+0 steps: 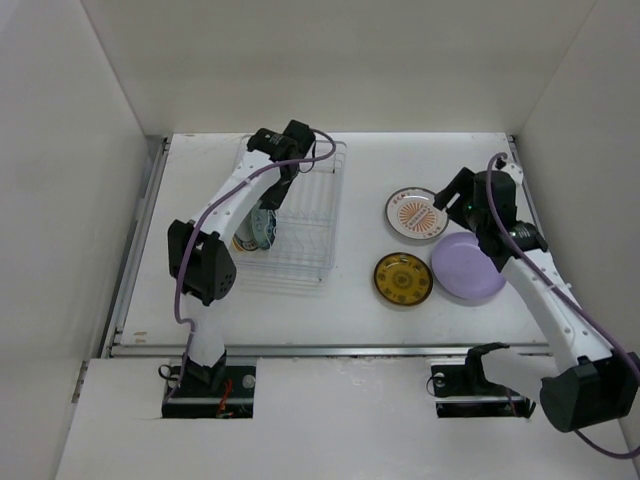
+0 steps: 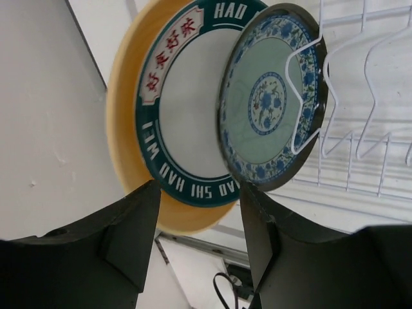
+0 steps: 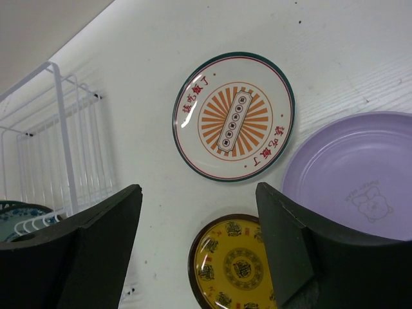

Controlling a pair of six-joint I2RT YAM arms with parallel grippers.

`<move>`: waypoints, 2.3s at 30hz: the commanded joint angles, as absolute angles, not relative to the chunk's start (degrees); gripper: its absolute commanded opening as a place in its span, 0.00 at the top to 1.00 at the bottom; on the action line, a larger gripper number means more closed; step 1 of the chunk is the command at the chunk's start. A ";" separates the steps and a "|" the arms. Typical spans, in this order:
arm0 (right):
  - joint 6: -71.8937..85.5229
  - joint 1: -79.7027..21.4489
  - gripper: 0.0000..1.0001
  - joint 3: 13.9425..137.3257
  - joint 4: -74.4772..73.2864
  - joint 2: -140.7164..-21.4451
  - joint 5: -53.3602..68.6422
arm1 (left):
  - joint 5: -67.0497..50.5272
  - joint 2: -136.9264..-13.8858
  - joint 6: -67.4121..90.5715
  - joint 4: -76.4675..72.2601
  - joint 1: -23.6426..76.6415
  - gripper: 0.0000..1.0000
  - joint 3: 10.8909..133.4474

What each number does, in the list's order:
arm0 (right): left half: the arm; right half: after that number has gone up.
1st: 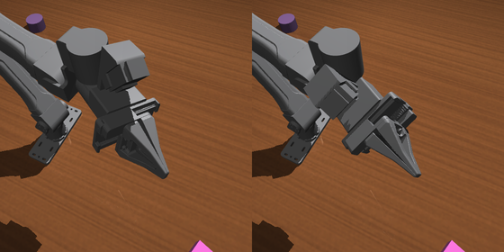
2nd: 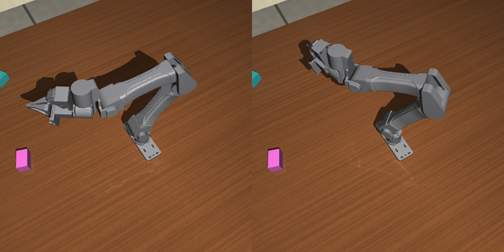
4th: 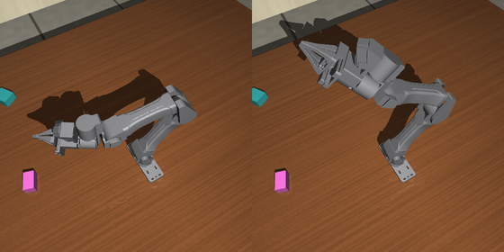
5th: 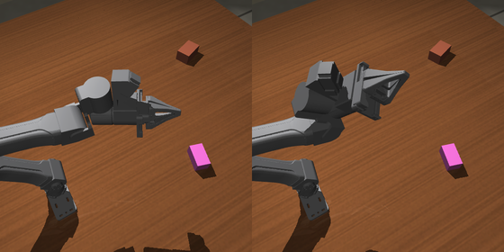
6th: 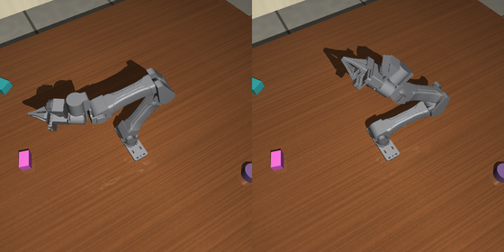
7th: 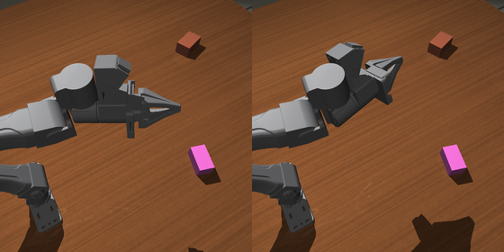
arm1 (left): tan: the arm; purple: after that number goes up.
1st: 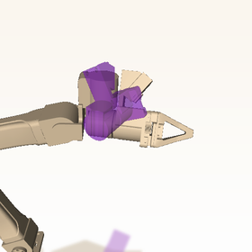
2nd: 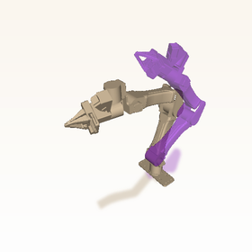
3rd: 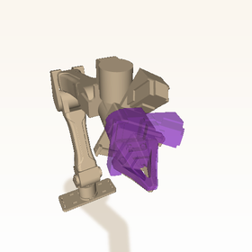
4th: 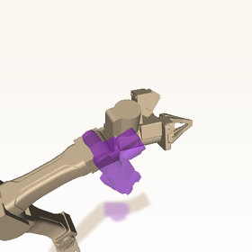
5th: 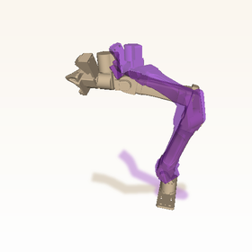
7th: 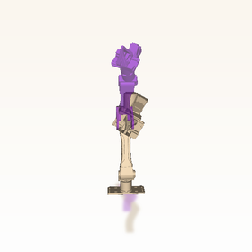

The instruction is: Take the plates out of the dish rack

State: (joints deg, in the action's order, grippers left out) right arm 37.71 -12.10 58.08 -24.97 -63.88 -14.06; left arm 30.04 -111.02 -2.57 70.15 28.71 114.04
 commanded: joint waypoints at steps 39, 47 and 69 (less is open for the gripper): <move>38.67 -19.68 0.01 52.91 2.71 -64.33 23.46 | -24.45 -104.76 -2.98 73.21 27.69 1.00 131.75; 40.34 -26.62 0.14 53.44 8.34 -71.80 25.05 | -39.19 -106.79 -6.86 75.32 27.69 1.00 130.69; 54.66 -26.81 1.00 42.99 -33.89 -48.54 -13.09 | 20.47 -104.49 -3.60 75.40 27.69 0.02 125.60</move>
